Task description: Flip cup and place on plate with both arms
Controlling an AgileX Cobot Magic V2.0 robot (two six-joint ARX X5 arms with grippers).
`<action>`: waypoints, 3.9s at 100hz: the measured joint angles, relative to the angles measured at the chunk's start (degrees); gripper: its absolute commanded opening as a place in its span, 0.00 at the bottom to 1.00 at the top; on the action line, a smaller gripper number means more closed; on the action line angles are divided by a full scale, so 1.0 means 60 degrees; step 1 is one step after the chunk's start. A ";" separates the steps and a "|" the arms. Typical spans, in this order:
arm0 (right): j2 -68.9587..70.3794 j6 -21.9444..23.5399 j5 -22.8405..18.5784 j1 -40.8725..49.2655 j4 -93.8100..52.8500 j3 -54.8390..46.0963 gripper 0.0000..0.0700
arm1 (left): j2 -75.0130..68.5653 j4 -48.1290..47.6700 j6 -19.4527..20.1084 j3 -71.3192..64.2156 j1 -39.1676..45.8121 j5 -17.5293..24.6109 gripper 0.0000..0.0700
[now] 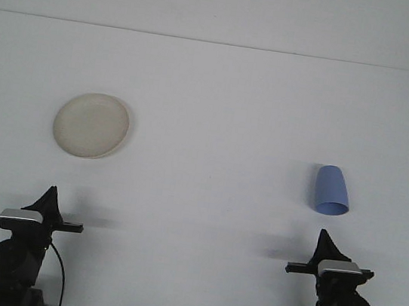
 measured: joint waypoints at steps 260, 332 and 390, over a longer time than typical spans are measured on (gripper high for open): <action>1.1610 -0.1555 0.0335 -0.1953 0.3690 0.4583 0.00 | 0.0000 0.0000 0.0000 0.0000 0.0000 0.0000 0.02; 1.1581 -0.0339 -0.1953 0.3220 -1.0018 1.2269 0.00 | 0.0000 0.0000 0.0000 0.0000 0.0000 0.0000 0.02; 1.5690 -0.0328 -0.0900 0.7508 -1.1103 1.3012 0.00 | 0.0000 0.0000 0.0000 0.0000 0.0000 0.0000 0.02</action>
